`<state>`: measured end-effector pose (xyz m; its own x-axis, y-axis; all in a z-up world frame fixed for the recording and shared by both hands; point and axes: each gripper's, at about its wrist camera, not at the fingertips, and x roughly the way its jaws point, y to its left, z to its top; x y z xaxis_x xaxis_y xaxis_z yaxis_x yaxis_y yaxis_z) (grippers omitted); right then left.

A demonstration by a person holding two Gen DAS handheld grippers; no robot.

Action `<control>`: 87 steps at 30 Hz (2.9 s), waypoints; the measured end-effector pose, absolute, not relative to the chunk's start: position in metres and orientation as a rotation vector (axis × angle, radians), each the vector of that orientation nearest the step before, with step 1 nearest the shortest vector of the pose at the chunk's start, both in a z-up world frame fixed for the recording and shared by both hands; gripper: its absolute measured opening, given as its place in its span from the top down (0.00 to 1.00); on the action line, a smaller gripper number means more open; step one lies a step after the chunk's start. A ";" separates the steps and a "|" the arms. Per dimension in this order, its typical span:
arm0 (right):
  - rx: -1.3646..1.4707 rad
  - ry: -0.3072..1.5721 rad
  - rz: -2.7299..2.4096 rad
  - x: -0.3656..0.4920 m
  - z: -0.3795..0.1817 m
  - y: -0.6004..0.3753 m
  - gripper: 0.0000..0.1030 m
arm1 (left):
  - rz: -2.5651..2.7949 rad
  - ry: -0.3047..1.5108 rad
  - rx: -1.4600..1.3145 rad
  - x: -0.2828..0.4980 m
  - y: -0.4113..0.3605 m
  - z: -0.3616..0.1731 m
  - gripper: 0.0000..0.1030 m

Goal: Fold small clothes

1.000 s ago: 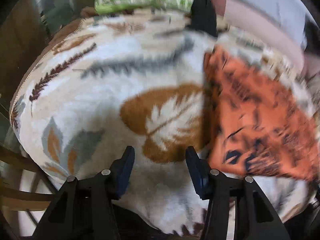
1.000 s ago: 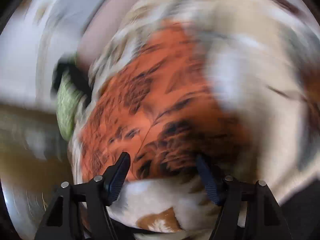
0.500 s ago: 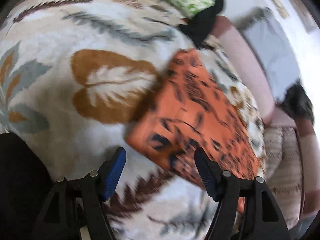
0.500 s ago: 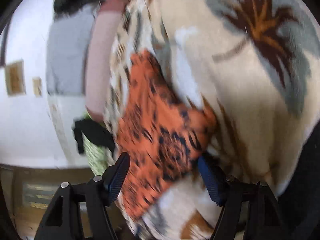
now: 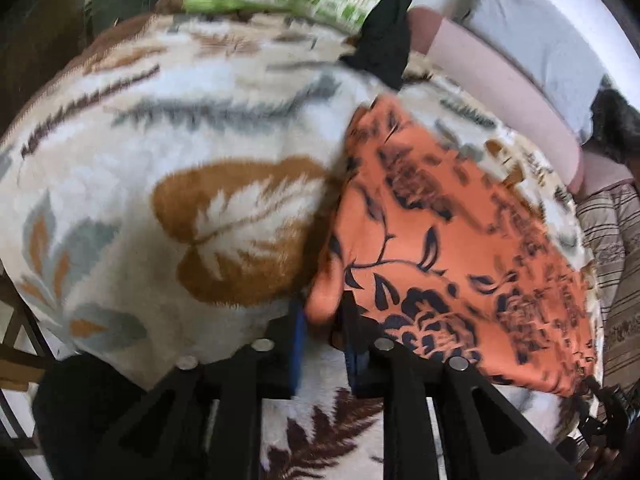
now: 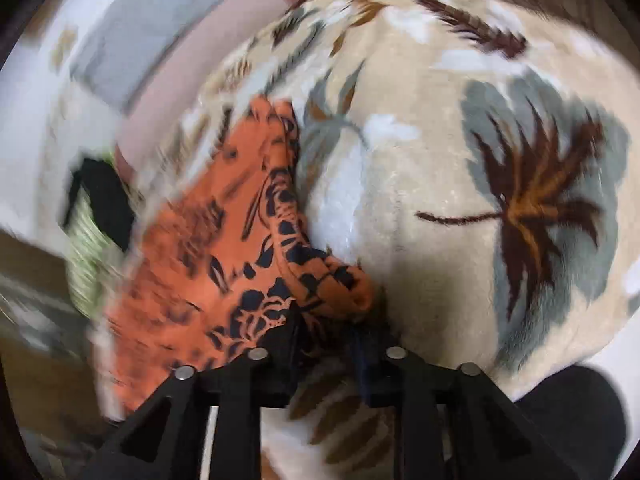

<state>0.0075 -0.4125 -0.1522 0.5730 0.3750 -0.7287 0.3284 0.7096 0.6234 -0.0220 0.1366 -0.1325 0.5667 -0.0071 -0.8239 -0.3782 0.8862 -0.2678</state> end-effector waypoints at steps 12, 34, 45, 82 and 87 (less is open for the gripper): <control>0.907 0.887 0.358 0.031 -0.092 -0.404 0.26 | 0.031 0.796 -0.326 0.005 0.090 -0.090 0.44; 0.867 0.998 0.219 0.187 -0.136 -0.427 0.26 | 0.115 0.992 -0.212 0.041 0.072 -0.130 0.35; 0.834 0.917 0.091 0.177 -0.125 -0.429 0.21 | 0.123 1.000 -0.199 0.037 0.071 -0.127 0.32; 0.877 1.057 0.130 0.022 -0.167 -0.415 0.66 | -0.032 0.961 -0.084 0.073 -0.037 -0.117 0.24; 0.862 0.929 0.096 0.026 -0.138 -0.448 0.40 | -0.007 1.029 -0.003 0.088 -0.042 -0.152 0.18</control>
